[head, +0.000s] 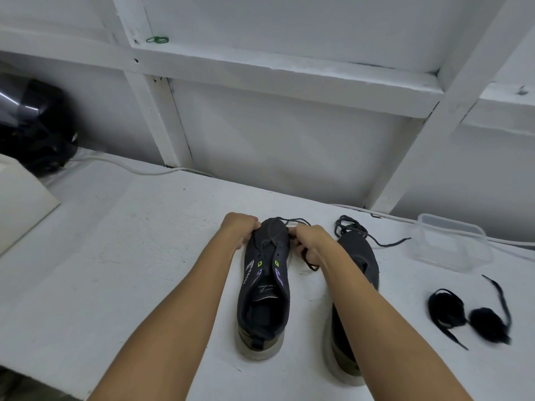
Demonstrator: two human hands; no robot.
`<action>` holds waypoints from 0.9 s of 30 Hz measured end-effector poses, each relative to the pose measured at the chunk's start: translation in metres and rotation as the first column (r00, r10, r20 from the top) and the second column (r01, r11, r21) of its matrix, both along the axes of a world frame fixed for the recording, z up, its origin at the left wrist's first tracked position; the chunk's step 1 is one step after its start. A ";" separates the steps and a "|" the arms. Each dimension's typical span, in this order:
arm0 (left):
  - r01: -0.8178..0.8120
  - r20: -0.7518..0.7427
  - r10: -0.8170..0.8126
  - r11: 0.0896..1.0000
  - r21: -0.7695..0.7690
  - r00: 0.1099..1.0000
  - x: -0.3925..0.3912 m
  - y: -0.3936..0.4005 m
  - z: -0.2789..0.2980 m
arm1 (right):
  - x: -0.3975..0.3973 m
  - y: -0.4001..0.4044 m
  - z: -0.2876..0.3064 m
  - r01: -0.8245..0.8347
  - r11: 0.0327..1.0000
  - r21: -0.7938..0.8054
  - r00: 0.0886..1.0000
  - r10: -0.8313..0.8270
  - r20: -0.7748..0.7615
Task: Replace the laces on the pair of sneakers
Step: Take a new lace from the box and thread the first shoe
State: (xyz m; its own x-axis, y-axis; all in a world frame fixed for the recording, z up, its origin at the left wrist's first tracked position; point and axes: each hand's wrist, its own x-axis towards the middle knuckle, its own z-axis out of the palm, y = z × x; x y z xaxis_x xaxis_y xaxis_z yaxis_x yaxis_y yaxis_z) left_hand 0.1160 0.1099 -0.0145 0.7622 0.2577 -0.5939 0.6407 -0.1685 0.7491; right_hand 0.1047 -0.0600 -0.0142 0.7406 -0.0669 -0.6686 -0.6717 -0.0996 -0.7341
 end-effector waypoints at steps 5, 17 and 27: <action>0.156 -0.109 -0.141 0.977 0.148 0.984 0.004 -0.003 0.015 | 0.005 0.007 0.007 -0.027 0.999 -0.037 1.000 0.027 -0.006; 0.040 0.152 -0.018 0.989 -0.142 0.988 -0.013 -0.007 0.020 | -0.012 0.015 0.025 0.014 0.993 0.119 0.988 -0.033 0.152; -0.067 0.276 0.037 0.993 0.100 0.960 -0.070 0.006 0.009 | -0.019 -0.016 0.037 -0.086 0.943 -0.322 0.912 0.204 0.356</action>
State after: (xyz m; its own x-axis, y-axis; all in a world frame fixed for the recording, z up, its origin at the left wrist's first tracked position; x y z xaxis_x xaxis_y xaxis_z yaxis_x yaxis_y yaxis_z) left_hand 0.0457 0.1160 -0.0057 0.8754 0.3518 -0.3316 0.4240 -0.2292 0.8762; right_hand 0.0853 -0.0757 0.0232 0.9494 -0.0878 -0.3017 -0.3096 -0.4245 -0.8509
